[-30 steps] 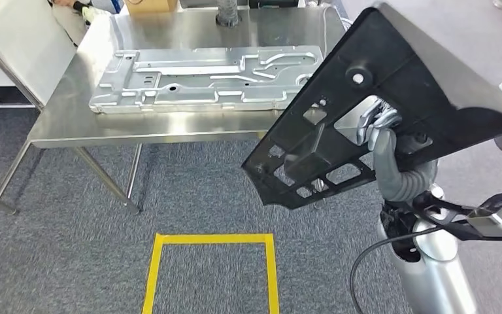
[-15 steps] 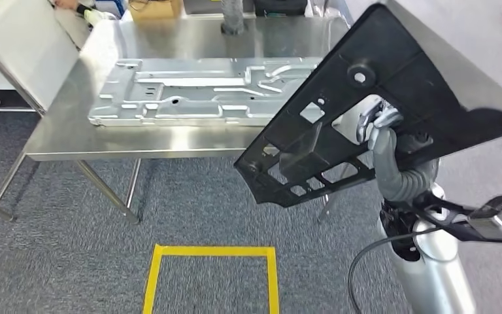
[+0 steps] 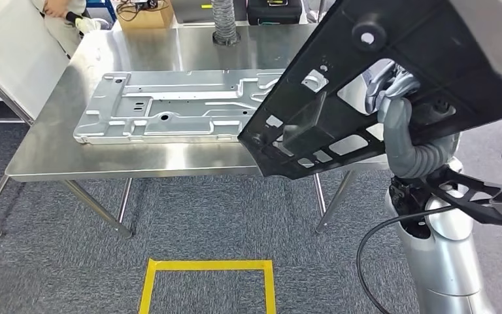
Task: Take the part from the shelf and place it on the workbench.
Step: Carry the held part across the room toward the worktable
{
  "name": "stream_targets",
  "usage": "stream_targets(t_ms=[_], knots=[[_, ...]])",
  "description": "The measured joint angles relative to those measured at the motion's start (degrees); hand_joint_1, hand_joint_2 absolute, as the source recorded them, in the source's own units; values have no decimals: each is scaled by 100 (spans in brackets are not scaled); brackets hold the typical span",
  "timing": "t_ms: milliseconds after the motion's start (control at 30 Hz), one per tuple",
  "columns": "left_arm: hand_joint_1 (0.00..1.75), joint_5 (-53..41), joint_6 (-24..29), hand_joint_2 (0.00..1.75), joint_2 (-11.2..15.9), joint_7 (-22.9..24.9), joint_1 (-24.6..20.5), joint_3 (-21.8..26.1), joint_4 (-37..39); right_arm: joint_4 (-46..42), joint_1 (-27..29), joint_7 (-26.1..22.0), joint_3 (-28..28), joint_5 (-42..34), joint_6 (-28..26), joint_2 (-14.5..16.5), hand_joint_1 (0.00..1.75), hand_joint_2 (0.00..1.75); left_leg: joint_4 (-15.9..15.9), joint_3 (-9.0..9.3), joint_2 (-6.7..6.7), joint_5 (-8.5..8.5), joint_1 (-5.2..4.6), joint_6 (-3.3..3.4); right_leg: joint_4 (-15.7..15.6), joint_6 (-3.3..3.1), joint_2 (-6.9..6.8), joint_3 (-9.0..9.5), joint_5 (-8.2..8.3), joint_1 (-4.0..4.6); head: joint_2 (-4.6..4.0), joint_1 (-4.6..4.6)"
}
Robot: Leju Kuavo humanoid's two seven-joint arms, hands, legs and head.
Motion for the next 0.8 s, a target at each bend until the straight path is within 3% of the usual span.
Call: stream_targets(t_ms=[67,133,167,233,267,300,333,400,467,533,633,667,733,767,800], knots=[[0,0,-7,175,-2,-5,-5,0,0,-1,-93,85,8,-42,32,1,175,175,-44,45,0,3,4,42,-21,71,2,24,-51,-3,1,-7],[0,0,-9,175,-9,-13,-14,0,0,-1,-178,159,15,-165,100,2,175,175,-127,137,-1,-9,30,95,205,114,-7,-59,-180,-2,1,4],[0,0,-10,175,-12,-15,-22,0,0,-1,-210,202,23,-278,163,3,175,175,-154,182,-1,-26,39,124,510,126,-10,-224,-304,-8,1,11],[0,-3,-11,175,-15,-15,-37,0,0,18,-240,315,55,-619,377,5,175,175,-160,241,-3,-90,26,164,1319,146,-11,-739,-552,-6,1,17],[0,-6,-7,175,-16,-14,-41,0,0,37,-235,373,84,-811,512,5,175,175,-156,275,-6,-129,21,170,1594,154,-11,-960,-568,-6,1,18],[0,-9,-3,175,-17,-13,-39,0,0,62,-226,421,120,-982,639,5,175,175,-151,321,-11,-172,17,169,1658,156,-11,-1083,-461,-7,1,18],[0,-12,1,175,-20,-12,-36,0,0,89,-219,453,161,-1139,758,5,175,175,-145,379,-18,-220,16,164,1481,150,-12,-1085,-233,-7,1,18],[0,-14,5,175,-32,-11,-32,1,1,149,-213,490,234,-1424,948,5,175,175,-126,494,-33,-334,13,139,731,112,-14,-855,321,-1,1,17],[0,-15,10,175,-48,-11,-42,3,4,232,-219,533,301,-1716,1092,5,175,175,-92,534,-47,-424,2,85,190,59,-15,-667,549,27,1,4],[0,-15,17,175,-56,-12,-53,4,6,322,-227,594,362,-1961,1189,3,175,175,-91,536,-51,-466,3,23,87,8,-6,-640,501,53,1,-12],[0,-16,16,175,-49,-20,-59,4,5,426,-243,712,445,-2279,1273,1,175,175,69,489,-33,-599,11,-74,5,-69,-11,-535,463,7,1,-36],[0,-16,12,175,-46,-22,-62,4,5,455,-249,750,482,-2368,1282,7,175,175,324,359,-24,-709,21,-107,-23,-91,-18,-486,444,-7,1,-47],[0,-17,5,175,-48,-20,-61,4,7,513,-239,805,571,-2493,1287,32,175,175,1063,-72,-12,-950,54,-160,-34,-117,-29,-415,383,-5,1,-67],[0,-17,5,175,-48,-15,-57,4,7,540,-211,821,621,-2532,1289,55,175,175,1365,-282,-9,-997,71,-181,-34,-116,-28,-375,347,-5,1,-65],[0,-17,9,175,-48,-8,-51,4,7,566,-171,830,672,-2556,1291,83,175,175,1487,-409,-6,-934,83,-196,-33,-111,-26,-326,308,-6,1,-67]])
